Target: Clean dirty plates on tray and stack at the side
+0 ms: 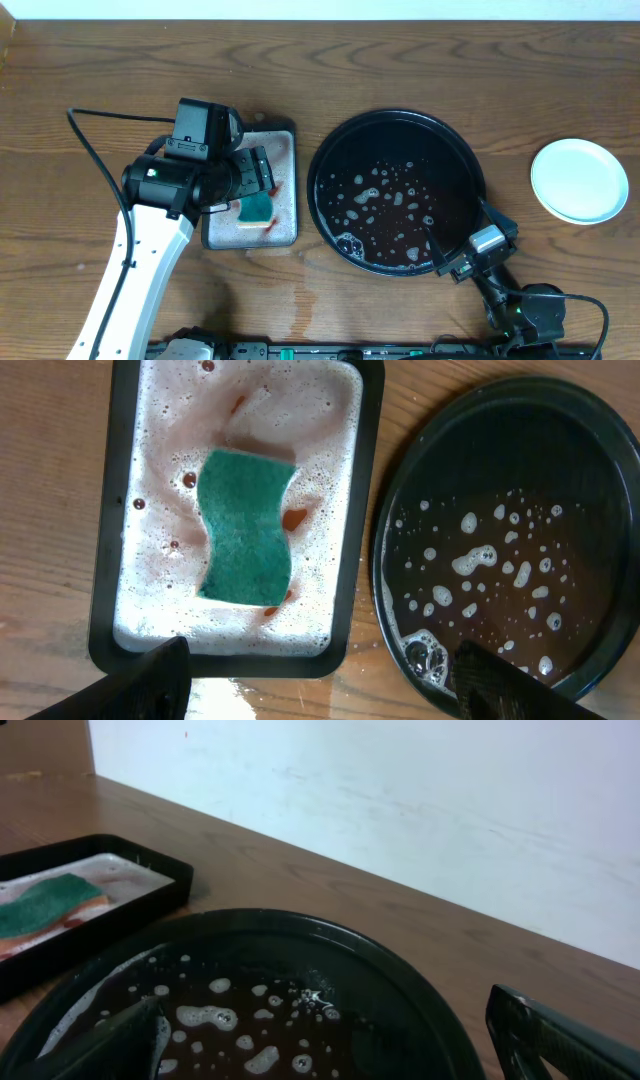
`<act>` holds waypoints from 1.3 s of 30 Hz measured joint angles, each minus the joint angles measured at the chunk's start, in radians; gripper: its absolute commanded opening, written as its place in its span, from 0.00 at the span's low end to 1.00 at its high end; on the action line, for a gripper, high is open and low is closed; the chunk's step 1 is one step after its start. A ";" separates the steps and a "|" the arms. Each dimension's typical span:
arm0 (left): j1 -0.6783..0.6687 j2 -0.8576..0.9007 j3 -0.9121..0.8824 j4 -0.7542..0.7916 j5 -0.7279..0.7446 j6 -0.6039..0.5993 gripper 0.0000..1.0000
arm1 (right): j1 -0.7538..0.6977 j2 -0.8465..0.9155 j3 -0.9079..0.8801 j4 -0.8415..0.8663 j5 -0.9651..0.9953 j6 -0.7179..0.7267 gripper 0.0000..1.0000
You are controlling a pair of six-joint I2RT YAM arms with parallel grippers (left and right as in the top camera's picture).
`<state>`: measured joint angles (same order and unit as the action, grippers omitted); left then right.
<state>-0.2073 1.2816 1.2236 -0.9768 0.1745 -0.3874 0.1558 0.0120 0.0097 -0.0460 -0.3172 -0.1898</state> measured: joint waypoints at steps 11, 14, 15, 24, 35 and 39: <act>0.000 -0.015 0.000 0.000 0.000 0.000 0.83 | 0.000 0.000 0.000 0.000 0.000 0.000 0.99; -0.003 -0.070 -0.001 0.000 0.000 0.000 0.83 | 0.000 0.000 0.000 0.000 0.000 0.000 0.99; -0.003 -0.097 -0.002 0.000 0.000 0.006 0.83 | 0.000 0.000 0.000 0.000 0.000 0.000 0.99; 0.164 -0.493 -0.206 0.239 -0.002 0.131 0.83 | 0.000 0.000 0.000 0.000 0.000 0.000 0.99; 0.297 -1.028 -0.773 0.731 -0.005 0.196 0.83 | 0.000 0.000 -0.001 0.002 0.001 0.000 0.99; 0.297 -1.147 -0.915 0.808 -0.005 0.204 0.84 | 0.000 0.000 -0.001 0.002 0.001 0.000 0.99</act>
<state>0.0898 0.1345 0.3084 -0.1688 0.1699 -0.1829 0.1558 0.0120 0.0090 -0.0444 -0.3164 -0.1898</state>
